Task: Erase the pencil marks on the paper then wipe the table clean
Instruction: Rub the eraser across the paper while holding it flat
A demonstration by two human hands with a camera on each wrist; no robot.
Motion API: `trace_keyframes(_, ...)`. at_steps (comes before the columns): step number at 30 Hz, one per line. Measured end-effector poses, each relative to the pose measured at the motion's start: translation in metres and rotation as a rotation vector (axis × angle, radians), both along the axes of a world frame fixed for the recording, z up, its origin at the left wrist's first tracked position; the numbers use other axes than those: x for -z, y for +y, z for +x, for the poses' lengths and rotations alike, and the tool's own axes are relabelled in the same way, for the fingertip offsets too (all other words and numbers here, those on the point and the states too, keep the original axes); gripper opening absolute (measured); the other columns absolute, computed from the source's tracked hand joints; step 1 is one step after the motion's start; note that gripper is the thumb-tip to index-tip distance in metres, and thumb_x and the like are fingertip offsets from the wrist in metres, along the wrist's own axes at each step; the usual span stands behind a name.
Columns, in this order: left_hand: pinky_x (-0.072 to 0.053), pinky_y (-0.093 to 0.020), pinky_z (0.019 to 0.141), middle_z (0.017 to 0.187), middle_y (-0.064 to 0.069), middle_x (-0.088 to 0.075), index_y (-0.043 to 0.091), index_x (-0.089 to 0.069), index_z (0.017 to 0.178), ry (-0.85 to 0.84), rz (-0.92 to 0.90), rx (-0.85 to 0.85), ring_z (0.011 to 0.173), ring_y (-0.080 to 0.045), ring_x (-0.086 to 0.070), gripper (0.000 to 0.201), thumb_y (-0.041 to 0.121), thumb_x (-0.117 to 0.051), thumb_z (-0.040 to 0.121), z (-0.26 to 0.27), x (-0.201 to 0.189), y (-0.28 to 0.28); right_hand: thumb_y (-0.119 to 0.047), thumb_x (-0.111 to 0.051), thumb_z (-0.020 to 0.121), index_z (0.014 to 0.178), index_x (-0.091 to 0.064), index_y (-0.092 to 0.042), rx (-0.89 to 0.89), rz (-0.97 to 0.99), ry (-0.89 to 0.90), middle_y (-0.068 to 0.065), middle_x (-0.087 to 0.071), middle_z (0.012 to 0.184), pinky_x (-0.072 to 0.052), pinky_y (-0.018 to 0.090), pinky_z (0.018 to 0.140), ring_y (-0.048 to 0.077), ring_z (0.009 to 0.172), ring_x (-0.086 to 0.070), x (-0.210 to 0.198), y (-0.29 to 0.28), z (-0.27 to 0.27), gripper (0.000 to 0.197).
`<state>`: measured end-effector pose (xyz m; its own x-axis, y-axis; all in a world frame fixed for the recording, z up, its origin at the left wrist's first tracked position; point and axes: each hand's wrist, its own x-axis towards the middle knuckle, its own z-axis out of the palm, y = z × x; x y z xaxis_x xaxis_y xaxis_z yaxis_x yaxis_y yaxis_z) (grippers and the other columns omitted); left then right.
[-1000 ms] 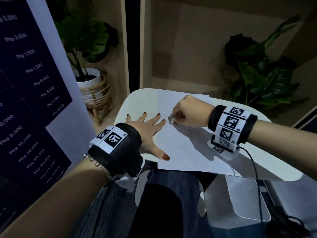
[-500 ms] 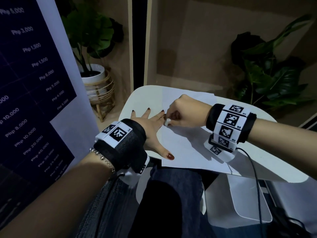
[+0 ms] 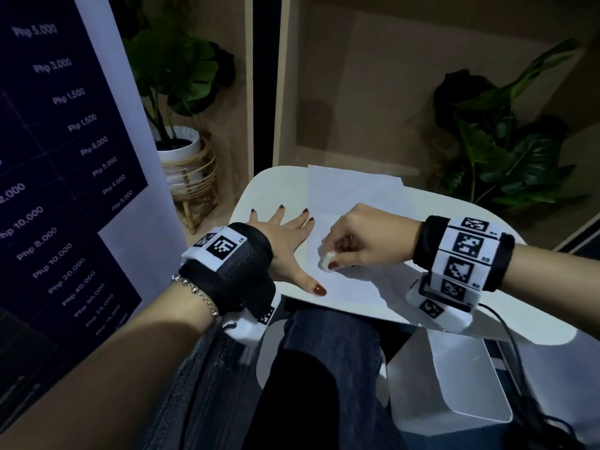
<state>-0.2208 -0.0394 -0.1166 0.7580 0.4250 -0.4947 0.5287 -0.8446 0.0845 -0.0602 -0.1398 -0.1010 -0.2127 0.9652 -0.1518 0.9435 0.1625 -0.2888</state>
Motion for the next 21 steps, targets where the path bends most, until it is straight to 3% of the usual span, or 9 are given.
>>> trace_keyframes(3,0.009,-0.066,0.114,0.159,0.012,0.026,0.033,0.019,0.153,-0.042,-0.009,-0.011,0.147,-0.026,0.025,0.12,0.083,-0.053,0.072,0.003,0.001,-0.005,-0.033,-0.074,0.087,0.097,-0.078,-0.025,0.044,-0.016,-0.042,-0.015,-0.07,0.077,-0.038,0.005,0.065,-0.011,0.068,-0.058,-0.005,0.009,0.005,0.013)
trace_keyframes(7,0.007,-0.064,0.116,0.159,0.013,0.026,0.048,0.012,0.151,-0.023,-0.056,0.025,0.148,-0.025,0.022,0.095,0.076,-0.047,0.083,0.003,-0.001,-0.004,-0.032,-0.073,0.088,0.096,-0.077,-0.028,0.047,-0.037,-0.046,-0.01,-0.074,0.08,-0.049,0.015,0.074,-0.002,0.071,-0.062,-0.005,0.013,0.006,0.01)
trace_keyframes(10,0.005,-0.06,0.117,0.159,0.017,0.024,0.051,0.007,0.15,-0.006,-0.085,0.026,0.148,-0.022,0.022,0.08,0.068,-0.044,0.091,0.001,-0.007,0.002,-0.032,-0.073,0.088,0.098,-0.079,-0.026,0.035,0.001,-0.034,-0.009,-0.075,0.08,-0.044,0.008,0.07,-0.004,0.069,-0.061,-0.001,0.011,0.007,0.013)
trace_keyframes(16,-0.001,-0.058,0.118,0.158,0.017,0.026,0.049,0.009,0.151,0.041,-0.056,0.033,0.148,-0.021,0.024,0.085,0.066,-0.047,0.09,0.003,-0.008,-0.003,-0.033,-0.069,0.091,0.096,-0.079,-0.024,-0.03,0.105,-0.03,-0.007,-0.074,0.084,-0.039,0.006,0.068,0.001,0.067,-0.057,0.007,0.003,0.005,0.015)
trace_keyframes(21,-0.003,-0.052,0.118,0.158,0.017,0.027,0.046,0.009,0.152,0.051,-0.046,0.032,0.148,-0.022,0.023,0.085,0.065,-0.047,0.091,0.005,-0.009,-0.004,-0.035,-0.065,0.092,0.093,-0.079,-0.023,-0.071,0.11,0.014,-0.01,-0.075,0.087,-0.049,0.021,0.075,0.007,0.078,-0.066,0.011,-0.007,0.0,0.018)
